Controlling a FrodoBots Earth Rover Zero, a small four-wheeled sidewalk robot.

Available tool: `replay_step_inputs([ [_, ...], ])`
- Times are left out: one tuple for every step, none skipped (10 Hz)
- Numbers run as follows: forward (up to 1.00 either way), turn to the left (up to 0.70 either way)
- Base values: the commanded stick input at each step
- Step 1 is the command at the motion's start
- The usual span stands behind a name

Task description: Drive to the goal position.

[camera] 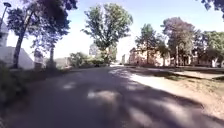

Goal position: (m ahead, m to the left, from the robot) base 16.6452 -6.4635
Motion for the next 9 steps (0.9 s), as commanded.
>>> replay_step_inputs([
  [0.7, 0.0],
  [0.7, 0.0],
  [0.7, 0.0],
  [0.7, 0.0],
  [0.7, 0.0],
  [0.7, 0.0],
  [0.7, 0.0],
  [0.7, 0.0],
  [0.7, 0.0],
])
